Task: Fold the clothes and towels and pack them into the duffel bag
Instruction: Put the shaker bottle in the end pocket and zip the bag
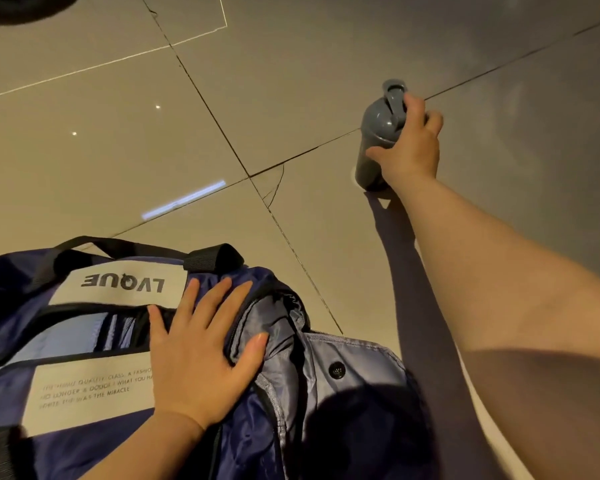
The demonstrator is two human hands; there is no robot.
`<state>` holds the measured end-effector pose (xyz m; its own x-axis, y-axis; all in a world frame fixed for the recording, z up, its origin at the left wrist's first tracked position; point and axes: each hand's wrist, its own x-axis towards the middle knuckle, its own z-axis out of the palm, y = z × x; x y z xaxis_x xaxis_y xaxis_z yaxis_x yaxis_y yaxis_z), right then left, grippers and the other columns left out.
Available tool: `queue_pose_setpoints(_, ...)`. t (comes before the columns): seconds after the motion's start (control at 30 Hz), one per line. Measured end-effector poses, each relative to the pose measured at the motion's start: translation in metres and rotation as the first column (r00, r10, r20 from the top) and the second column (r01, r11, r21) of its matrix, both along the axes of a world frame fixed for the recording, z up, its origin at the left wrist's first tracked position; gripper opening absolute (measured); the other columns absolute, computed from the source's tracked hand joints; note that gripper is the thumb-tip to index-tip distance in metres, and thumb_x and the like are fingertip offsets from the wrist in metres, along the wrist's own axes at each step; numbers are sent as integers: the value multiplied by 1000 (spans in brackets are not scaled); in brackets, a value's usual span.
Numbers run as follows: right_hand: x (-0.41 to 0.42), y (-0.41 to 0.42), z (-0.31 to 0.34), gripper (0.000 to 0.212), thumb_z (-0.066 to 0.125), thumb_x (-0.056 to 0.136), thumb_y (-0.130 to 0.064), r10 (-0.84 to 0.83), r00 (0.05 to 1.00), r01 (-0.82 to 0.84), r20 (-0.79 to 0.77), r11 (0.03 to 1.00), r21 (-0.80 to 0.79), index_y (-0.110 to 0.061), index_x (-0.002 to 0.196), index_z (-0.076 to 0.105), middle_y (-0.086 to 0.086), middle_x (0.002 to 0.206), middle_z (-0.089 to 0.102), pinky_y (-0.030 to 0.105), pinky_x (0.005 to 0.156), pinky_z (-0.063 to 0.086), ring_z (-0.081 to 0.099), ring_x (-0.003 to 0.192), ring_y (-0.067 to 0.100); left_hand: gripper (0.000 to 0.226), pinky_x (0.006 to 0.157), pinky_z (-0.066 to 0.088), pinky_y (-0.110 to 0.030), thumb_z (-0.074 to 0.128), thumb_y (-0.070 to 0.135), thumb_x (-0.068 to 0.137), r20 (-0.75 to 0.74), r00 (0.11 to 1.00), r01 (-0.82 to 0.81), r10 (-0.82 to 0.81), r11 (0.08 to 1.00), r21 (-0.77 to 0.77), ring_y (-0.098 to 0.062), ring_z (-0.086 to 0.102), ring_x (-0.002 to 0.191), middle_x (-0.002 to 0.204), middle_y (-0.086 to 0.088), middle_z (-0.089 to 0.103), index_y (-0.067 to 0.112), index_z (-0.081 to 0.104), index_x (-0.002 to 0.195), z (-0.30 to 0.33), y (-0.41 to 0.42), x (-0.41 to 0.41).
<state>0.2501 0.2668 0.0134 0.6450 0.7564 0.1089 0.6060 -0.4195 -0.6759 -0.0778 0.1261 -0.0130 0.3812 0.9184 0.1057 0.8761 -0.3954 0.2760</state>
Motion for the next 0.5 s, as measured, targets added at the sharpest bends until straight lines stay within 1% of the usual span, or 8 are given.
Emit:
queue_pose_setpoints(0.07, -1, -8, 3, 80, 76, 79, -16, 17, 1000, -16, 25, 1000, -19, -31, 142, 30, 10, 143, 26, 42, 103, 45, 45, 124, 35, 59, 102, 24, -73, 28, 64, 89, 7, 1000, -4, 4, 1000, 1, -33, 40, 135, 136, -1, 57, 35, 41, 138, -2, 0, -1)
queue_pose_setpoints(0.13, -9, -29, 4, 82, 78, 76, -18, 51, 998, -50, 48, 998, -24, -32, 141, 31, 10, 140, 28, 40, 101, 47, 46, 122, 34, 64, 102, 24, -73, 17, 69, 91, 8, 1000, -7, 8, 1000, -14, -32, 40, 135, 137, -1, 56, 34, 44, 138, -2, 0, 0)
queue_pose_setpoints(0.2, -21, -62, 2, 83, 80, 74, -19, 73, 995, -73, 61, 997, -3, -32, 140, 32, 9, 139, 29, 37, 98, 48, 47, 120, 33, 68, 102, 24, -73, 13, 71, 91, 13, 1000, -15, 15, 1000, -10, -33, 41, 134, 136, -1, 57, 33, 46, 137, -2, 1, 0)
queue_pose_setpoints(0.3, -42, -124, -4, 85, 81, 72, -19, 69, 993, -72, 96, 997, 37, -29, 141, 34, 9, 138, 29, 32, 94, 45, 47, 118, 33, 69, 102, 24, -73, 16, 71, 90, 14, 1000, -14, 14, 1000, -9, -34, 42, 134, 136, -2, 57, 32, 48, 137, -2, -2, 0)
queue_pose_setpoints(0.4, -54, -172, -6, 86, 83, 70, -18, 10, 998, -13, 57, 999, 49, -29, 142, 35, 7, 138, 29, 25, 90, 40, 49, 115, 31, 66, 104, 24, -72, 27, 68, 86, 1, 1000, -31, 31, 999, -22, -32, 41, 135, 136, -1, 57, 31, 53, 136, -1, -2, 2)
queue_pose_setpoints(0.43, -56, -185, -5, 86, 83, 70, -19, -6, 999, 5, 36, 999, 46, -30, 142, 36, 7, 137, 29, 25, 89, 39, 49, 115, 30, 68, 105, 22, -71, 28, 68, 84, 4, 999, -40, 40, 999, -33, -31, 39, 137, 138, -1, 56, 32, 52, 136, 1, -2, 2)
queue_pose_setpoints(0.5, -65, -212, -3, 86, 82, 70, -19, -10, 999, 9, 36, 1000, 17, -31, 141, 36, 7, 136, 30, 29, 91, 42, 48, 115, 31, 71, 107, 19, -69, 26, 69, 83, 17, 999, -40, 40, 998, -41, -30, 36, 140, 140, 0, 53, 32, 51, 138, 3, -7, 0)
